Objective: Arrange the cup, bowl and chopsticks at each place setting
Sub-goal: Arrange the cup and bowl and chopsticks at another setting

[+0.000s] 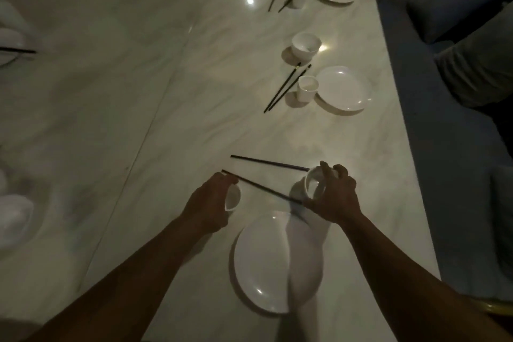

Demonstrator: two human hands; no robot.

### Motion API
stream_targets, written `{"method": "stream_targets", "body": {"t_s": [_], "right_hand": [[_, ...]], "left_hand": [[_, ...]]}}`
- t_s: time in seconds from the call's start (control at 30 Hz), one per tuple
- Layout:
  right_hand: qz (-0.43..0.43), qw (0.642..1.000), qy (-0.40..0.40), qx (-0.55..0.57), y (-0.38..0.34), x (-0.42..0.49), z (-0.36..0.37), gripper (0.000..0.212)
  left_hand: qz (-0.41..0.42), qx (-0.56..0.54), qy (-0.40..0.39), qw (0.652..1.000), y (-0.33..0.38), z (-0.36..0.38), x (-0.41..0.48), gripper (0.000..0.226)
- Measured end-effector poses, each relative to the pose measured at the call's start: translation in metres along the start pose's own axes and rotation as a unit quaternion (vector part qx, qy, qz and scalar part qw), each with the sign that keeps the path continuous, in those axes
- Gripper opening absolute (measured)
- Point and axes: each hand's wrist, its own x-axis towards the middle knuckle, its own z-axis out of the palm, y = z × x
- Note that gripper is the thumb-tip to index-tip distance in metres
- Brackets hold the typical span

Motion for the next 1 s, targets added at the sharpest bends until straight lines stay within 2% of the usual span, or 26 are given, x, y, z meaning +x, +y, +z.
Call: {"method": "stream_targets", "body": {"t_s": [0.2,0.43,0.67,1.0], "right_hand": [[-0.026,0.999,0.011,0.018,0.032,-0.023,-0.02,0.122],[-0.027,0.999,-0.031,0.021,0.066,-0.083,-0.013,0.118],[-0.05,0.998,-0.024,0.017,0.082,-0.134,0.005,0.117],[-0.007,0.999,-0.013,0.036,0.091,-0.163,0.018,0.119]], "left_hand": [[-0.064,0.013,0.007,0.998,-0.001,0.007,-0.056,0.072],[-0.096,0.01,0.008,0.995,-0.001,0.028,-0.102,0.072],[-0.084,-0.003,0.013,0.996,-0.004,0.039,-0.115,0.074],[-0.061,-0.018,0.0,0.998,-0.005,0.035,-0.121,0.076]]}}
